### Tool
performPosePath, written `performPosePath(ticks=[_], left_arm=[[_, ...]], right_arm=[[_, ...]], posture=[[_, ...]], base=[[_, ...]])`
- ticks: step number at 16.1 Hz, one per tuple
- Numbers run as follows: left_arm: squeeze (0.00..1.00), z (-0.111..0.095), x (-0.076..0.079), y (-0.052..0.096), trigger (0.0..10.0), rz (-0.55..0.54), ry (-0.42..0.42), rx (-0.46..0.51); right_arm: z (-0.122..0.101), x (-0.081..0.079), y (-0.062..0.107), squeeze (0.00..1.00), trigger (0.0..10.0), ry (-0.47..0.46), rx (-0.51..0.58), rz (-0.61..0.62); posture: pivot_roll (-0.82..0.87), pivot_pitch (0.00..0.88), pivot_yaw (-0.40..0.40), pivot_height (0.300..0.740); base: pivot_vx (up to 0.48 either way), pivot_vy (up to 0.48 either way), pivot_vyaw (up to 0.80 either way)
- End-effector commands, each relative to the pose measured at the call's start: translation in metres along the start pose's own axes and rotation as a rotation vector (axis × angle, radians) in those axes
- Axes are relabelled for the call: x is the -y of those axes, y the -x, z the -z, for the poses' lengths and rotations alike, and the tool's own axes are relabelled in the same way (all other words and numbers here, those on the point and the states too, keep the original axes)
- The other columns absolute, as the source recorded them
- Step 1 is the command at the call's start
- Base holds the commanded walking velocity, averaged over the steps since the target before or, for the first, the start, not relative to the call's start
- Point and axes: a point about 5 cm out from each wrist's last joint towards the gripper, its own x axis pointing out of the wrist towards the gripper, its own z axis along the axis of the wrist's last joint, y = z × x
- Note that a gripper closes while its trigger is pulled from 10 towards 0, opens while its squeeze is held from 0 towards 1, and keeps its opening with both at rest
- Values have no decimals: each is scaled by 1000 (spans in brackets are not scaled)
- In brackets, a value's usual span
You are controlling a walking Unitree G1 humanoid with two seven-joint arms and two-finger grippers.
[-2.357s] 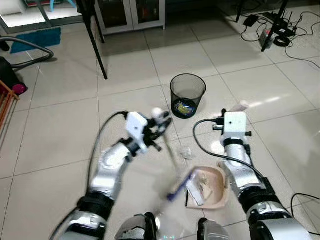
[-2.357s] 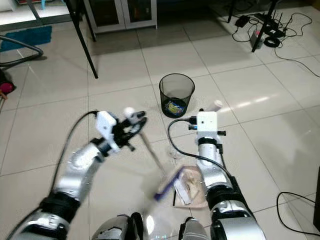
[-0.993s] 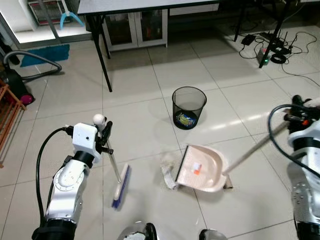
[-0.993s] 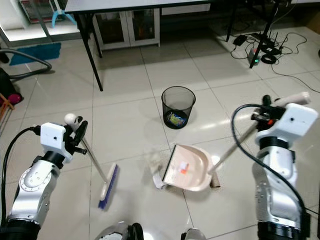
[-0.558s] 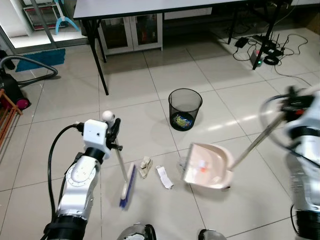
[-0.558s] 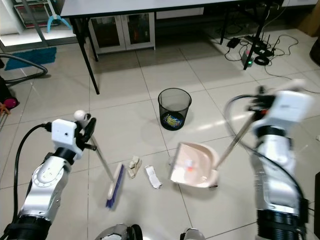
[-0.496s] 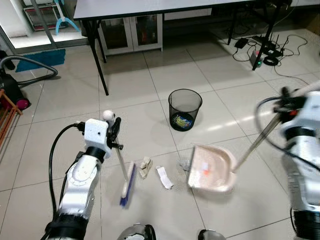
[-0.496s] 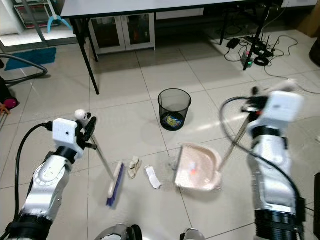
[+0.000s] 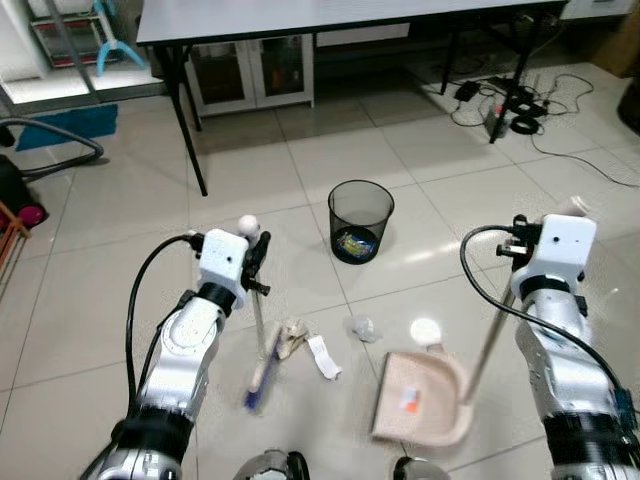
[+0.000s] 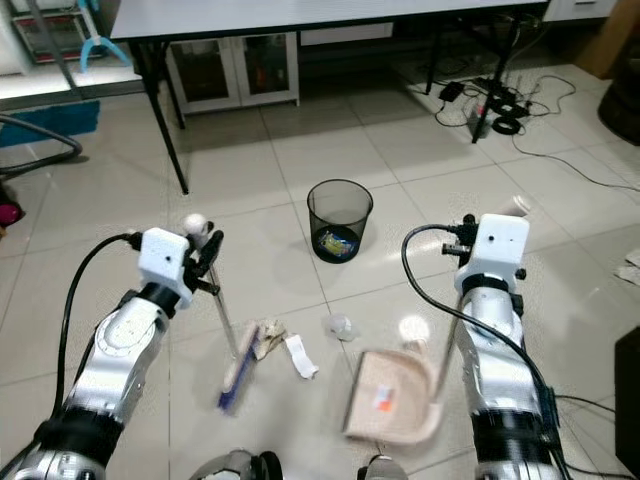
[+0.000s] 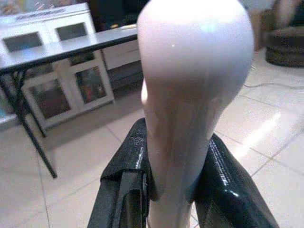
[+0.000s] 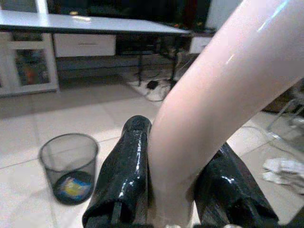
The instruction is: Sweep floor
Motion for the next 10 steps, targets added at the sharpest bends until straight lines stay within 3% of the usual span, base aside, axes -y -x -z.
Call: performPosePath(ticks=[1, 5, 7, 10], left_arm=[[0, -10, -4, -6, 10000, 27, -68, 52], [0, -14, -2, -14, 10000, 115, -145, 61], [0, -18, -4, -22, 10000, 148, -164, 82], [0, -24, 0, -32, 10000, 210, -227, 104]], right_arm=[[-9, -1, -4, 0, 10000, -7, 64, 20], [3, 2, -6, 0, 10000, 29, 72, 95], [11, 5, -6, 0, 10000, -9, 69, 147], [14, -3, -9, 0, 10000, -12, 77, 142]], posture=[[-30, 94, 77, 740], [-19, 152, 94, 740], [7, 203, 105, 740], [21, 242, 107, 740]], base=[[0, 0, 0], [0, 0, 0], [0, 0, 0], [0, 0, 0]])
